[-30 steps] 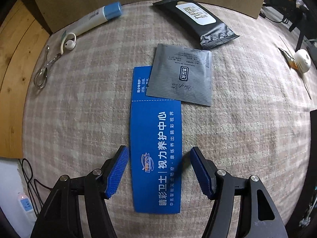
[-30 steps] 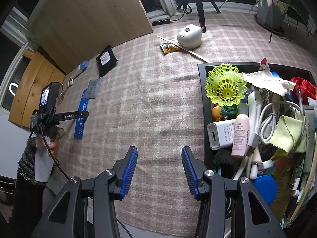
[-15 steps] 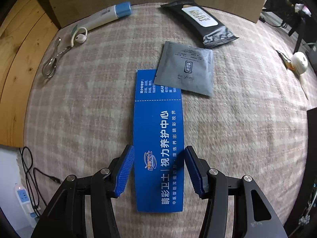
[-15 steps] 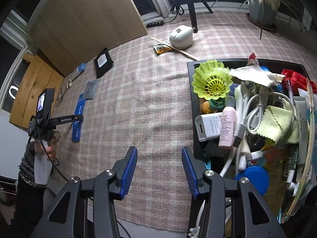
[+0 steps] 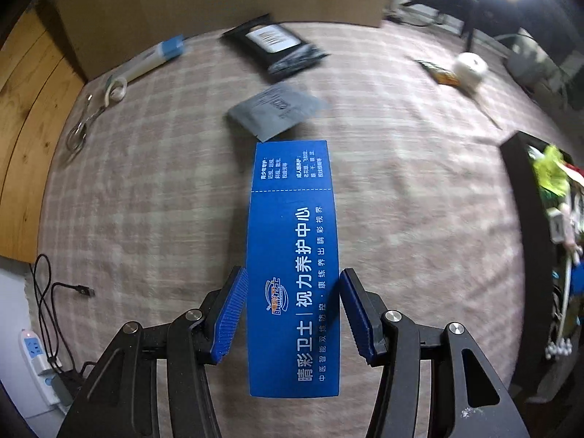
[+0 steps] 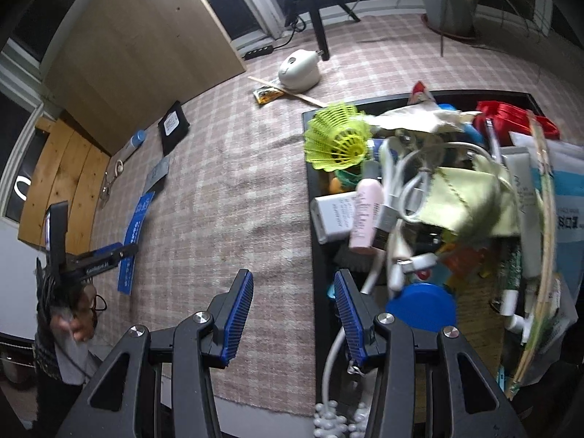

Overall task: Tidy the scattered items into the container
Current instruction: 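Lift the blue card with the left tool and drop it into the bin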

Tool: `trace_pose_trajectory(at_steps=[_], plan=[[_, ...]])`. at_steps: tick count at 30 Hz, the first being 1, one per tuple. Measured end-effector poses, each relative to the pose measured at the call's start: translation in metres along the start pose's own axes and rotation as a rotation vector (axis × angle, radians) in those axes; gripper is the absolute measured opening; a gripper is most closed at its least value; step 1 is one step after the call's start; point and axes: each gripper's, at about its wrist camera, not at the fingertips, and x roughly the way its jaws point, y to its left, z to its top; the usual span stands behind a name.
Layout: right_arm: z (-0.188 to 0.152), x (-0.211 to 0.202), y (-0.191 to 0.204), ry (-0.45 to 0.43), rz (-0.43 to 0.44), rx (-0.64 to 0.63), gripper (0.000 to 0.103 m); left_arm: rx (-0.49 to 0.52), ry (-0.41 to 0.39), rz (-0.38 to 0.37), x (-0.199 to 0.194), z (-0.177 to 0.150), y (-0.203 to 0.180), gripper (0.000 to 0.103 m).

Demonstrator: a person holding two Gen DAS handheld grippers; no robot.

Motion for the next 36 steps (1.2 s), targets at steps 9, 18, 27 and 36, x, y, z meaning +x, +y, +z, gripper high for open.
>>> trace_pose_trajectory(at_steps=[9,18,27,36], plan=[[-0.017,-0.033,-0.038,-0.059,-0.018,0.081,0.043,0.175,-0.062,-0.047,-0.026,0.016,-0.075,0.056],[-0.054,-0.069,-0.092,-0.110,-0.105,0.201,0.043,0.392,-0.108,-0.145,-0.049,0.033,-0.210,0.056],[-0.080,-0.089,-0.140,-0.126,-0.199,0.292,0.043,0.530,-0.108,-0.231,-0.058,0.041,-0.341,0.056],[-0.094,-0.098,-0.159,-0.142,-0.282,0.327,0.043,0.574,-0.094,-0.265,-0.057,0.031,-0.389,0.057]])
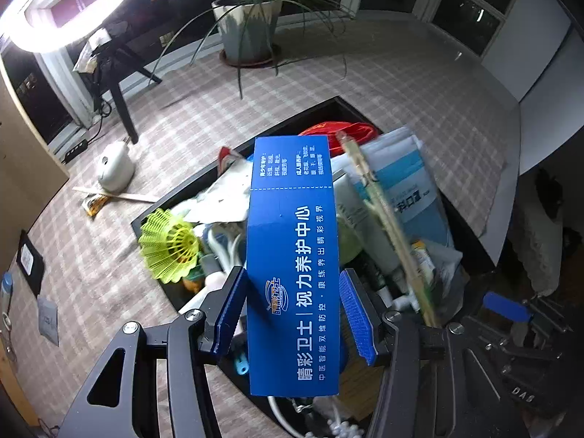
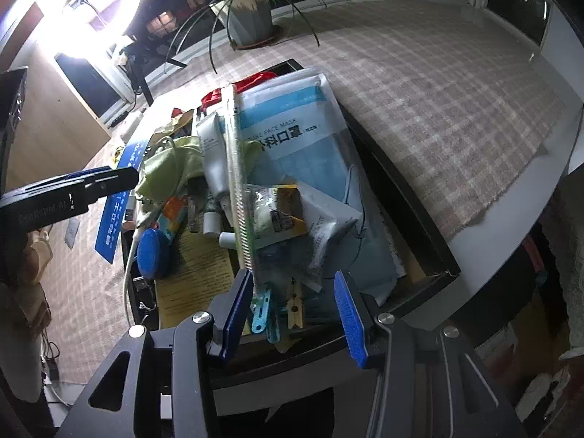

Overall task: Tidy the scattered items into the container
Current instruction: 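Lift the blue card with the left tool and drop it into the bin, then move both tools toward the white plug adapter on the floor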

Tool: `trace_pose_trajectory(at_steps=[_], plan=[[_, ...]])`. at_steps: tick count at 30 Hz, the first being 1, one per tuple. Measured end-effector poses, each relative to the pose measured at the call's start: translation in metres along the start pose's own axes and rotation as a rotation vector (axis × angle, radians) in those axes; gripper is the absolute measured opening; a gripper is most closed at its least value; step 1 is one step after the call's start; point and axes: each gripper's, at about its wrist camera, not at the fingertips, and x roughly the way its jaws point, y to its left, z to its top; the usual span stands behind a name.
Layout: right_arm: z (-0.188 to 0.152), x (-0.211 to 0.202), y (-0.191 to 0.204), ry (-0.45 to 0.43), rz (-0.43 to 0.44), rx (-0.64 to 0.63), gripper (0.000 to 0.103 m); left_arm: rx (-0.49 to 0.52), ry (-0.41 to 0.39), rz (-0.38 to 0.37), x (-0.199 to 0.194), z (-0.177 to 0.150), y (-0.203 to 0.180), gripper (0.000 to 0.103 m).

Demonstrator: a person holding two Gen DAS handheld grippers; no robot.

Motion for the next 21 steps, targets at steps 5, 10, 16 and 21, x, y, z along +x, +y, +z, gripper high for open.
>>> trace_pose_trajectory(at_steps=[5,10,16,21], plan=[[-0.001,0.003,0.004,0.011,0.006,0.000,0.043,0.020,-0.007,0.006,-0.006,-0.005,-0.003,0.063],[0.002,0.005,0.021,0.018,0.024,-0.019,0.043,-0.024,-0.021,0.014,-0.018,-0.014,0.025,0.063],[0.009,0.005,0.057,0.016,0.062,-0.062,0.043,-0.095,-0.039,0.045,-0.035,-0.035,0.085,0.063],[0.024,0.009,0.098,0.028,0.120,-0.105,0.043,-0.164,-0.036,0.089,-0.042,-0.054,0.150,0.063]])
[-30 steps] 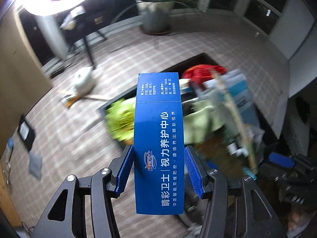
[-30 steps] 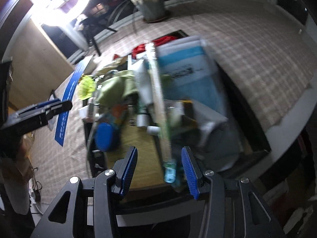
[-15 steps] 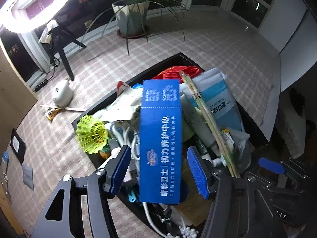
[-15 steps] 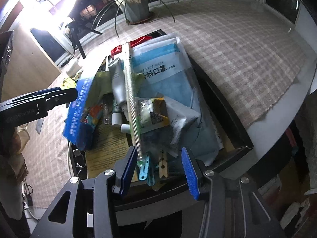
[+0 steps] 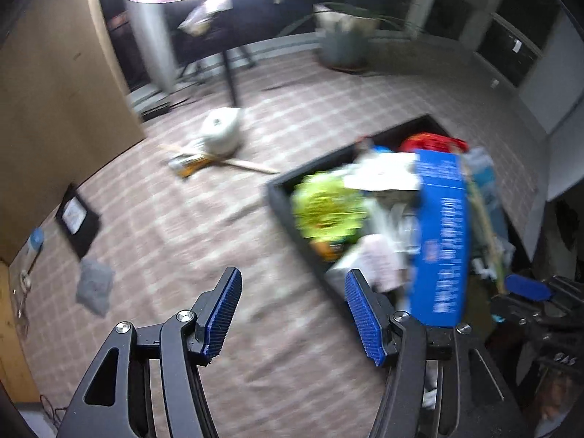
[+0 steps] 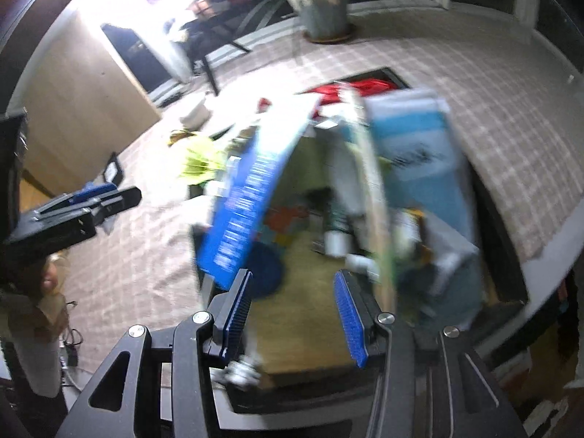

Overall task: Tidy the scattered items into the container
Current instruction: 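Move both tools toward the white plug adapter on the floor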

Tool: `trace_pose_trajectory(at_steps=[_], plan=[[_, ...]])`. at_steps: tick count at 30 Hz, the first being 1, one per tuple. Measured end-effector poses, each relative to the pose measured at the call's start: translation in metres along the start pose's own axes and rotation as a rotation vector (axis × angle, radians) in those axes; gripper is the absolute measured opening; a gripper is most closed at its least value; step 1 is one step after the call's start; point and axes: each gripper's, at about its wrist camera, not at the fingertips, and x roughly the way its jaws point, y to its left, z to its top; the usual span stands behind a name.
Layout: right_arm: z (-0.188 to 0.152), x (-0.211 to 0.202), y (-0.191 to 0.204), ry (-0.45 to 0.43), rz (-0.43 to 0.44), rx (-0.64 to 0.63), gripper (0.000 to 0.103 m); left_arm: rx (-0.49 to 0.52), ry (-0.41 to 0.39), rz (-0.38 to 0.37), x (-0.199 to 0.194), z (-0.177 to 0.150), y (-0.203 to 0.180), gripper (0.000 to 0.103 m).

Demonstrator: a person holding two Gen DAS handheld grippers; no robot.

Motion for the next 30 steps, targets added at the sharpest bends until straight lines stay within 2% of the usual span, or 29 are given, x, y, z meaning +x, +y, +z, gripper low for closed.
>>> trace_pose_trajectory(at_steps=[5,10,13,18,22,27,30], plan=[[0.034,0.009,0.048,0.003,0.054,-0.049,0.043,-0.044,-0.007,0.022,0.001,0.004,0.059,0.063],[0.084,0.018,0.093,-0.021,0.087,-0.079,0.043,-0.060,-0.023,-0.009,0.010,0.028,0.106,0.063],[0.118,0.031,0.108,-0.007,0.110,-0.047,0.046,-0.051,-0.027,-0.048,0.024,0.049,0.126,0.065],[0.179,0.075,0.129,0.071,0.187,0.031,0.046,-0.005,-0.038,-0.082,0.054,0.084,0.139,0.068],[0.216,0.122,0.144,0.127,0.156,0.040,0.046,0.040,-0.034,-0.104,0.085,0.108,0.143,0.069],[0.243,0.174,0.144,0.170,0.128,0.071,0.046,0.075,0.009,-0.132,0.132,0.131,0.144,0.069],[0.255,0.200,0.138,0.197,0.150,0.122,0.046,0.082,0.020,-0.151,0.155,0.143,0.146,0.069]])
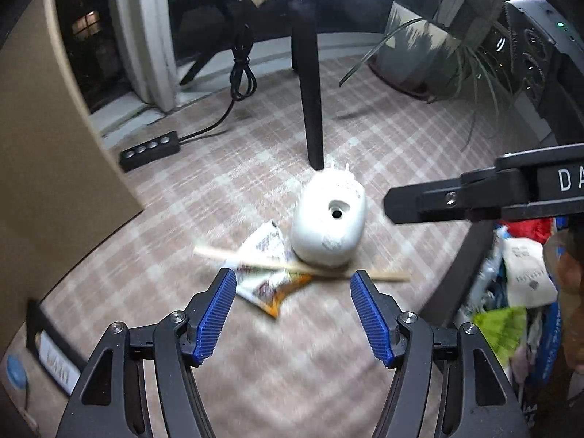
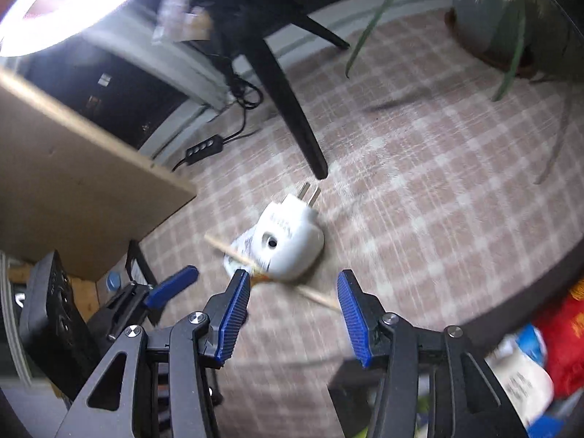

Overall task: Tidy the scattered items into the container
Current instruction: 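Move both tools toward the white plug adapter on the floor, then grasp the white plug adapter with the right tool while the left tool steadies it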

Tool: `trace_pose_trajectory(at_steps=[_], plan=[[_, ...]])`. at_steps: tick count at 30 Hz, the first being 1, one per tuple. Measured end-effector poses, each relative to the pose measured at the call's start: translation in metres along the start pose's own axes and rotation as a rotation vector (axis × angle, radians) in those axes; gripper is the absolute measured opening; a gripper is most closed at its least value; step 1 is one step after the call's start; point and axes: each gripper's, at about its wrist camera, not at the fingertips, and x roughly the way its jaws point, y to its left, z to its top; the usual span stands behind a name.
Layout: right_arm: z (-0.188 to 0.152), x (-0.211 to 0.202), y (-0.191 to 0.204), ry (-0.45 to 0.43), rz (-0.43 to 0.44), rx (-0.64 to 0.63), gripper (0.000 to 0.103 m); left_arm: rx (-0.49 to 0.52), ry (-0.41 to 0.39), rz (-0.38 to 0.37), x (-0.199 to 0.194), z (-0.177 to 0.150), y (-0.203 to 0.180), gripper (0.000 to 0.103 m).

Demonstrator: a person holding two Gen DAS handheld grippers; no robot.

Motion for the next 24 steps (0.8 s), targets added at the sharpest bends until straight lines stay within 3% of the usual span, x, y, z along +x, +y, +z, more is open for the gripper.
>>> trace_pose_trajectory(at_steps=[5,7,11,17,20,24], plan=[[0.015,0.025,-0.003,0.032,0.011,0.030,0.046,0.010,0.003,-0.043,0.022,0.012,0.003,0.070],[0.017,0.031,-0.001,0.036,0.007,0.024,0.046,0.026,-0.005,-0.050,0.028,0.015,0.001,0.076],[0.022,0.041,0.000,0.040,0.000,0.011,0.049,0.050,-0.006,-0.059,0.037,0.021,-0.004,0.077],[0.028,0.045,0.000,0.031,0.030,0.010,0.051,0.021,-0.003,-0.119,0.051,0.027,-0.005,0.077],[0.028,0.048,0.000,0.032,0.055,0.015,0.051,0.014,-0.014,-0.147,0.053,0.025,-0.009,0.072],[0.027,0.051,-0.002,0.039,0.092,0.035,0.049,-0.003,-0.021,-0.112,0.052,0.024,-0.009,0.060]])
